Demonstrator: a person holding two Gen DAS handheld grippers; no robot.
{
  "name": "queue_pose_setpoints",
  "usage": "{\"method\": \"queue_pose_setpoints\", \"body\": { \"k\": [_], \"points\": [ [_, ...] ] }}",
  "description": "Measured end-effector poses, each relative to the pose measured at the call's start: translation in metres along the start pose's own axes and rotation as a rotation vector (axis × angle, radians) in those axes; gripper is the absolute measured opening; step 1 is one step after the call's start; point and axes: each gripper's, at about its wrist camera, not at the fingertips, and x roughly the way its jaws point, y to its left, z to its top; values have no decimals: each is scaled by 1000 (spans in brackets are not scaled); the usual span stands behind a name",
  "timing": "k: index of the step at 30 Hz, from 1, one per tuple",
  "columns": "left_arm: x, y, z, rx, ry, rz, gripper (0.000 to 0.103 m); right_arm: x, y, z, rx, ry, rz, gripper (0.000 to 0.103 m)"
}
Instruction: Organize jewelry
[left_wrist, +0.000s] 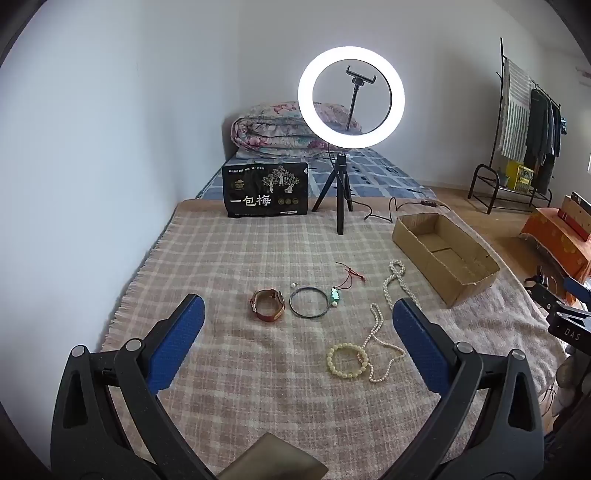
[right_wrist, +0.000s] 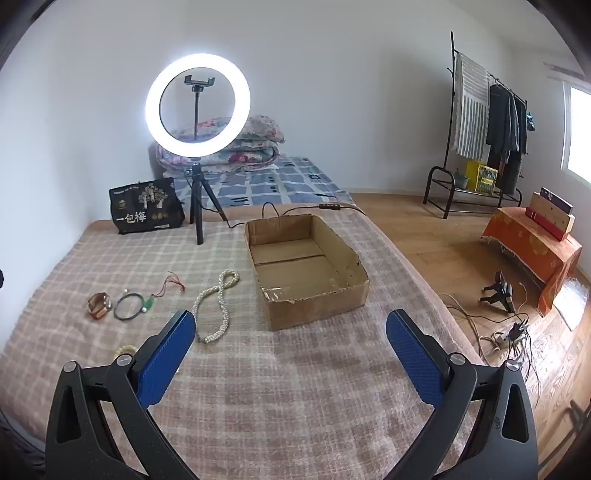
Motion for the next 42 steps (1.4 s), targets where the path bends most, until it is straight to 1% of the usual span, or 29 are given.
{"method": "queue_pose_setpoints", "body": {
  "k": [1,2,3,4,8,13,14,21,42],
  "points": [
    [1,-1,0,4,4,-2,103,0,0,0,3,-1,-1,102],
    [0,-3,1,12,-7,1,103,0,1,0,1,-1,-2,102],
    [-3,-2,-1,-2,-31,3,103,0,1,0,-1,-1,-1,102],
    [-3,-1,-1,-1,-34,5,103,0,1,1,-4,-1,0,102],
    [-6,-1,4,5,-39,10,103,0,1,-1,-7,-2,2,102],
    [-5,-1,6,3,-43,9,103,2,-8,-2,-5,-3,0,102],
    [-6,-1,7,3,-44,10,103,-1,0,-1,-11,-7,-8,102],
    [-10,2,15,-1,-63,17,103,0,3,1,-11,-5,-9,102],
    [-12,-1,14,3,-79,19,103,-1,3,2,-8,-7,3,102]
  ]
}}
